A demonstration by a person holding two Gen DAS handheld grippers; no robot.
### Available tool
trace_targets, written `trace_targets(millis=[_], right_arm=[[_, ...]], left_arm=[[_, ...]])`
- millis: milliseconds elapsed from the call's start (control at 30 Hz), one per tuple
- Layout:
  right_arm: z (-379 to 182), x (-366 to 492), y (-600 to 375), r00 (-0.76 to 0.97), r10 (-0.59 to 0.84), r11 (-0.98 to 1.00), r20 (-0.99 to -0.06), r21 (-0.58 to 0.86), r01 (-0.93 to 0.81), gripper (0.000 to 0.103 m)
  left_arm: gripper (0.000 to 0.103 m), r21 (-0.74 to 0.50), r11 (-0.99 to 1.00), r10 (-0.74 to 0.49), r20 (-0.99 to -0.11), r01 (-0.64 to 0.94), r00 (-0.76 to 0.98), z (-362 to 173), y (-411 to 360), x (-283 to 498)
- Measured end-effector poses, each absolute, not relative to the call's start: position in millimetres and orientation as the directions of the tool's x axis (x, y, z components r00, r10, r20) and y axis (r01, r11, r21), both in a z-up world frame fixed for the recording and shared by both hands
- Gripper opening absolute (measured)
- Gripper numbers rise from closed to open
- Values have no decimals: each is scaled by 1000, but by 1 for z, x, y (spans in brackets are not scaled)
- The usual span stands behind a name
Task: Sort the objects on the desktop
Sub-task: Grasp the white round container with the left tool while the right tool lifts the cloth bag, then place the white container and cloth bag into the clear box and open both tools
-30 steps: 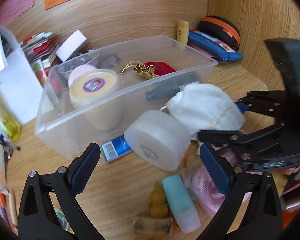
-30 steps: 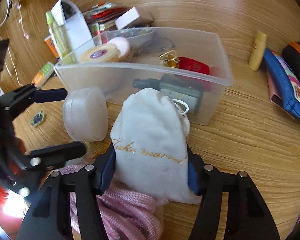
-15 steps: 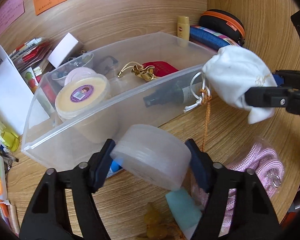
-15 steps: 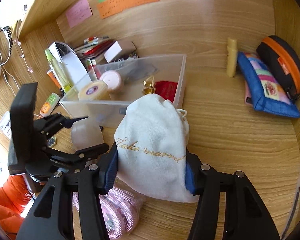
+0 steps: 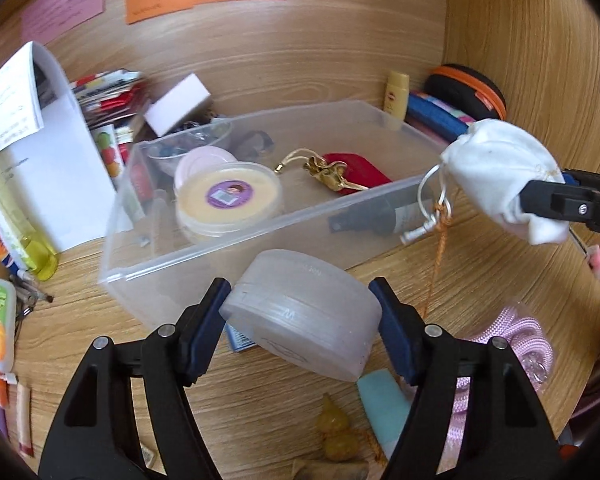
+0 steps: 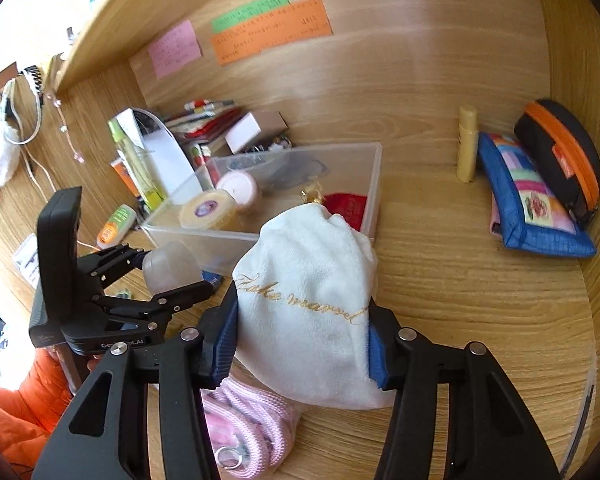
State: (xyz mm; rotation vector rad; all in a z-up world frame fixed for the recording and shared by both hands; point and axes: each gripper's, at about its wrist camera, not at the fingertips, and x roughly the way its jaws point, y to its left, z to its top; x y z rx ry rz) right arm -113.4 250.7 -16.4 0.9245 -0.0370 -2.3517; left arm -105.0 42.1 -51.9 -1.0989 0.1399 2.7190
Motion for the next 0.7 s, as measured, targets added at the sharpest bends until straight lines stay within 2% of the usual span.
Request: trace_targets(millis=[367,700], right_arm=[[5,-111,235,-603,-572,-796,-557,198,572,49],[12,-153,207,-601,-568,-791,-562,174,586,49]], left_arm=[[70,-26,-990,122,-648,-138,-752,-12,7,-94],[70,-40,-993,110,-601,-108,-792,12,-17,-106]])
